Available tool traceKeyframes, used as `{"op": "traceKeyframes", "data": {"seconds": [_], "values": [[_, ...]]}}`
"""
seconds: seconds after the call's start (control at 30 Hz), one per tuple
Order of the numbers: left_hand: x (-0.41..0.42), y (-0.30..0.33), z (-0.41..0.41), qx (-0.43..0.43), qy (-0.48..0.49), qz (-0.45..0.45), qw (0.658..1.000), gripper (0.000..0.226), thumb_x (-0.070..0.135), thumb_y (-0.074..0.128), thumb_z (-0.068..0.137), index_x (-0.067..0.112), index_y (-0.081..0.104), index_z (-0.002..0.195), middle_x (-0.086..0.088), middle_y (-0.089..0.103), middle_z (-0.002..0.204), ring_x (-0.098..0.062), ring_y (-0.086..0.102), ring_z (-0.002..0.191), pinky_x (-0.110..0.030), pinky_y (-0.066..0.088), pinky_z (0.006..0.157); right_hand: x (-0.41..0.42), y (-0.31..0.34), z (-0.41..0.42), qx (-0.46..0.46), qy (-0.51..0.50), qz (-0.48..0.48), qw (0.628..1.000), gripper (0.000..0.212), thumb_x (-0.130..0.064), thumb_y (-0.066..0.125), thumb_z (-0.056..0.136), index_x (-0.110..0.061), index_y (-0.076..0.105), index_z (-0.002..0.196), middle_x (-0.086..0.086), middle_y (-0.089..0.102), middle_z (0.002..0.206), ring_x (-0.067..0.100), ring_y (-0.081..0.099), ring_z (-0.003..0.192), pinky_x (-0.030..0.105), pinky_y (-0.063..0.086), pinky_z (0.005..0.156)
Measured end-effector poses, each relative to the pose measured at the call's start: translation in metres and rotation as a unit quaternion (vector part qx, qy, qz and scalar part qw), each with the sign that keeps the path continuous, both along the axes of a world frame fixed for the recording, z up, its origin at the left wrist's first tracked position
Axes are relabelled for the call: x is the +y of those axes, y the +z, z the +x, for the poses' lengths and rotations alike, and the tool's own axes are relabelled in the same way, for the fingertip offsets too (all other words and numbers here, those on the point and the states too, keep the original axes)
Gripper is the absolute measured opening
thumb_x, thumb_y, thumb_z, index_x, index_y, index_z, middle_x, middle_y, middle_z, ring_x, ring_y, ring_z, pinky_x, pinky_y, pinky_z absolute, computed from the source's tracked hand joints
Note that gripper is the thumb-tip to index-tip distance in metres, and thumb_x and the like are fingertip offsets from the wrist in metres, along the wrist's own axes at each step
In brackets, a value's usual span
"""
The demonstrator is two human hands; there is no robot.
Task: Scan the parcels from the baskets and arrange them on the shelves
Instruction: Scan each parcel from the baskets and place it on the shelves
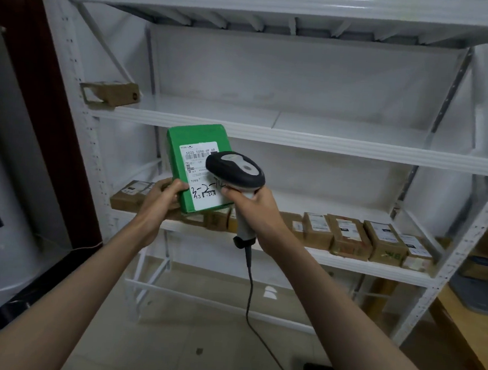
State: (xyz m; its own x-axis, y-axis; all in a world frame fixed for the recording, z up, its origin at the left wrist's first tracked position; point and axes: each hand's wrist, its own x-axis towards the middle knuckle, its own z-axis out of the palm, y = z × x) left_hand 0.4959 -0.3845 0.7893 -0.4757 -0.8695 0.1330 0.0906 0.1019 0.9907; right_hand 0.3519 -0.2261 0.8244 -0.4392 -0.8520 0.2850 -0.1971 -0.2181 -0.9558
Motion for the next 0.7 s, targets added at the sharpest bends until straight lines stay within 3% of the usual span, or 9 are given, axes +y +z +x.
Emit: {"op": "traceKeyframes", "data": {"seconds": [0.1, 0.2, 0.37, 0.53, 0.63, 0.7], "values": [[-0.022, 0.006, 0.023, 0.013, 0.017, -0.006, 1.000, 0.062, 0.050, 0.064, 0.074, 0.017, 0.056, 0.125, -0.005, 0.075, 0.113, -0.025, 0.071, 0.107, -0.045, 0.056, 0.092, -0.031, 0.002, 0.017, -0.023, 0.010, -0.004, 1.000, 0.027, -0.021, 0.074, 0.090, -0.028, 0.062, 0.113, -0.008, 0.077, 0.100, 0.009, 0.071, 0.096, 0.030, 0.059, 0.082], [-0.044, 0.014, 0.038, 0.018, 0.049, -0.015, 0.999, 0.060, 0.055, 0.064, 0.075, 0.019, 0.049, 0.121, -0.003, 0.075, 0.108, -0.020, 0.072, 0.100, -0.036, 0.058, 0.077, -0.060, 0.008, 0.026, -0.038, 0.029, -0.018, 0.999, 0.022, -0.017, 0.074, 0.090, -0.028, 0.063, 0.107, -0.011, 0.077, 0.093, 0.004, 0.071, 0.087, 0.023, 0.058, 0.073], [-0.093, 0.033, 0.044, 0.009, 0.075, -0.041, 0.996, 0.047, 0.052, 0.062, 0.093, 0.022, 0.042, 0.123, -0.003, 0.070, 0.115, -0.013, 0.069, 0.100, -0.033, 0.055, 0.085, -0.117, 0.029, 0.023, -0.052, 0.059, -0.040, 0.996, 0.021, -0.013, 0.071, 0.093, -0.026, 0.064, 0.106, -0.012, 0.078, 0.090, 0.002, 0.072, 0.083, 0.023, 0.059, 0.072], [-0.149, 0.055, 0.030, -0.003, 0.067, -0.058, 0.996, 0.059, 0.049, 0.069, 0.090, 0.027, 0.034, 0.131, 0.000, 0.063, 0.124, -0.016, 0.067, 0.106, -0.032, 0.054, 0.078, -0.185, 0.051, 0.001, -0.053, 0.084, -0.053, 0.994, 0.023, -0.010, 0.070, 0.093, -0.026, 0.065, 0.109, -0.009, 0.078, 0.100, 0.009, 0.072, 0.098, 0.037, 0.061, 0.089], [-0.191, 0.071, 0.012, 0.017, 0.093, -0.053, 0.994, 0.055, 0.044, 0.067, 0.092, 0.023, 0.037, 0.132, 0.000, 0.067, 0.111, -0.009, 0.071, 0.090, -0.025, 0.057, 0.068, -0.228, 0.063, -0.023, -0.044, 0.094, -0.042, 0.994, 0.028, -0.007, 0.069, 0.093, -0.018, 0.066, 0.118, 0.002, 0.075, 0.114, 0.019, 0.070, 0.110, 0.043, 0.060, 0.092], [-0.220, 0.083, 0.001, 0.032, 0.114, -0.044, 0.992, 0.053, 0.045, 0.063, 0.093, 0.021, 0.039, 0.134, 0.000, 0.066, 0.108, -0.011, 0.068, 0.091, -0.026, 0.056, 0.066, -0.256, 0.070, -0.039, -0.046, 0.099, -0.034, 0.993, 0.027, -0.005, 0.069, 0.093, -0.015, 0.066, 0.118, 0.005, 0.074, 0.114, 0.027, 0.070, 0.112, 0.046, 0.061, 0.090]]}}
